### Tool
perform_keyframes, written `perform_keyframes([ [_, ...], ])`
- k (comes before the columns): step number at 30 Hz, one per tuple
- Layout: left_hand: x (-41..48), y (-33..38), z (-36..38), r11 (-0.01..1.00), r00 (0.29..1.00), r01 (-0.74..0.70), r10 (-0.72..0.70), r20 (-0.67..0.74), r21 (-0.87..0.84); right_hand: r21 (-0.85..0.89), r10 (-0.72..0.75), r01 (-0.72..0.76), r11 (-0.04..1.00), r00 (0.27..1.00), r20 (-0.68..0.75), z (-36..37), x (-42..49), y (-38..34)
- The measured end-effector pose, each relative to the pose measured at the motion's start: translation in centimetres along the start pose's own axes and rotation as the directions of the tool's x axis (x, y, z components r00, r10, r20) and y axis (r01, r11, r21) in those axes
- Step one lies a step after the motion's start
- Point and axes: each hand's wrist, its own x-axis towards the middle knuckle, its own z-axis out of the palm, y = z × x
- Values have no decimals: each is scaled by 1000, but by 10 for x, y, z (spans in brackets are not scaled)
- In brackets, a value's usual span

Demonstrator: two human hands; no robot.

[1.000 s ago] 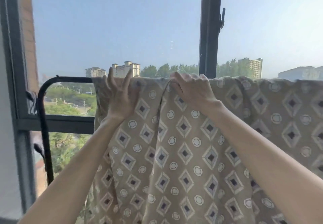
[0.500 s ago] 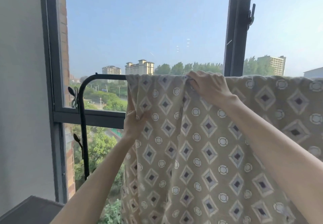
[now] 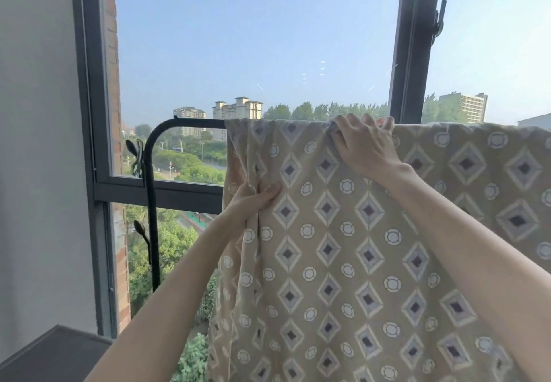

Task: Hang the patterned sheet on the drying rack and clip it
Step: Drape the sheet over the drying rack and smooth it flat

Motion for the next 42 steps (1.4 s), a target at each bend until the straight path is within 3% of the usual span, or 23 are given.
perform_keyframes([
  [3, 3, -1, -4, 996, 998, -37, 42, -55, 78, -21, 10, -11, 1000, 999, -32, 2, -1, 1],
  [6, 1, 5, -7, 978, 972, -160, 179, -149, 134, 0, 12, -12, 1000, 996, -90, 3, -1, -1],
  [9, -2, 22, -13, 943, 922, -297, 324, -213, 150, 142, 23, 2, 990, 983, -180, -1, 2, 0],
  [12, 0, 49, -22, 887, 869, -375, 437, -230, 268, 238, 36, 8, 971, 982, -184, -7, 9, 3],
  [17, 23, 89, -35, 783, 814, -430, 552, -182, 450, 234, 103, -63, 970, 981, -165, -16, 27, 3],
  [20, 46, 108, -42, 754, 807, -427, 567, -165, 499, 232, 161, -118, 965, 971, -175, -21, 46, 5],
  [24, 80, 123, -52, 710, 860, -357, 504, -84, 606, 251, 243, -194, 948, 953, -180, -30, 74, 9],
  [27, 96, 121, -55, 573, 881, -207, 461, -104, 793, 325, 334, -283, 903, 935, -116, -28, 88, 6],
  [30, 106, 120, -56, 465, 826, -143, 542, -153, 874, 353, 422, -408, 842, 906, 41, -14, 96, -2],
  [34, 114, 122, -64, 468, 801, -98, 561, -210, 878, 111, 296, -316, 942, 940, 168, 6, 103, -1],
  [38, 113, 118, -65, 450, 728, -91, 639, -250, 888, 202, 208, -206, 958, 978, 11, 7, 106, -9],
  [40, 110, 116, -63, 377, 684, -93, 697, -216, 921, 254, 179, -157, 954, 982, -66, 2, 104, -13],
  [42, 109, 112, -62, 299, 681, -116, 718, -143, 947, 320, 143, -124, 939, 989, -36, -2, 99, -15],
])
